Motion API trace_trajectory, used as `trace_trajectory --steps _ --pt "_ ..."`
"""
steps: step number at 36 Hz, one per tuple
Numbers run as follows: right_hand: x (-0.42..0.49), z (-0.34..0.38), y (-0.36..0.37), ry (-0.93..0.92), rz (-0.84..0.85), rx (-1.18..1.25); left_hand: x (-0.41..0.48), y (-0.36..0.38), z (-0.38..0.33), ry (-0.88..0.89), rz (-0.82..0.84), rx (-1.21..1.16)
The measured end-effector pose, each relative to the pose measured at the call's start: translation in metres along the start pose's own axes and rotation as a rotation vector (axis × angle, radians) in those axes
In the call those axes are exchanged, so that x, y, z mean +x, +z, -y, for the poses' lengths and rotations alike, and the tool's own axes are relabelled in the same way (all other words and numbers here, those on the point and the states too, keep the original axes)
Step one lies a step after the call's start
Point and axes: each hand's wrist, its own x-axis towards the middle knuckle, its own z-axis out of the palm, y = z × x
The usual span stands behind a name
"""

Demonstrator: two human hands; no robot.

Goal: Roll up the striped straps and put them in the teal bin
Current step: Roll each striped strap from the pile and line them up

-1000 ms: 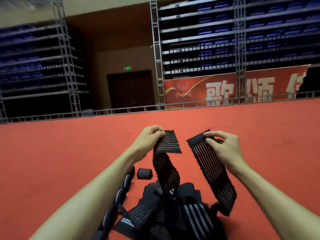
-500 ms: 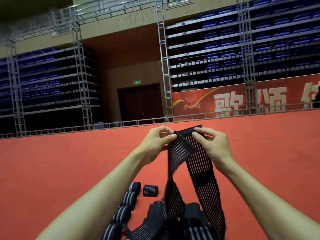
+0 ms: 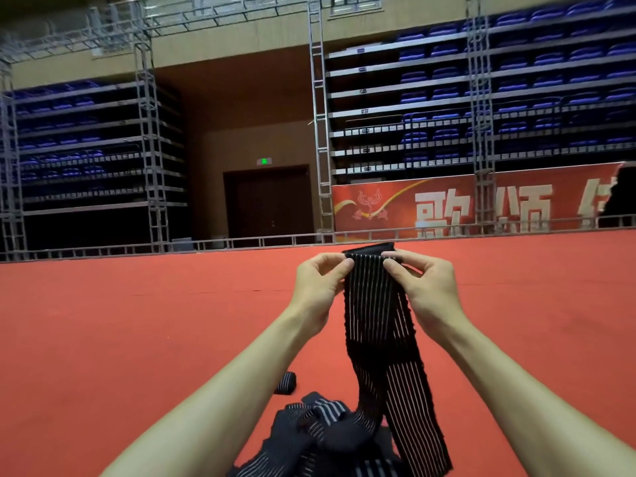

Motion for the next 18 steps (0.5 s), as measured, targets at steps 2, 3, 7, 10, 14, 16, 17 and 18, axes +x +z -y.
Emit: trace_trajectory --steps 2,3,7,10,14,16,17,18 --pt "0.001 0.003 -0.003 -0.014 0.008 -0.028 0.001 0.001 -0.001 0.032 0.002 0.024" --pt "0.001 0.005 -0.004 -0.023 0.017 -0.053 0.002 0.002 -0.002 0.053 0.006 0.043" --pt "0.005 0.011 -0.014 -0.032 0.064 -0.163 0.004 0.003 -0.005 0.147 0.022 0.162" --pt "0.009 0.013 -0.021 -0.035 0.060 -0.221 0.005 0.006 -0.009 0.194 0.029 0.235" --pt "0.015 0.018 -0.027 -0.079 0.077 -0.304 0.005 0.010 -0.017 0.239 0.068 0.298" --pt "0.017 0.022 -0.029 -0.123 0.115 -0.376 0.005 0.010 -0.022 0.277 0.091 0.365" --pt "0.018 0.023 -0.031 -0.157 0.129 -0.430 0.005 0.010 -0.024 0.300 0.106 0.406" --pt "0.019 0.026 -0.032 -0.192 0.138 -0.494 0.005 0.010 -0.027 0.323 0.121 0.449"
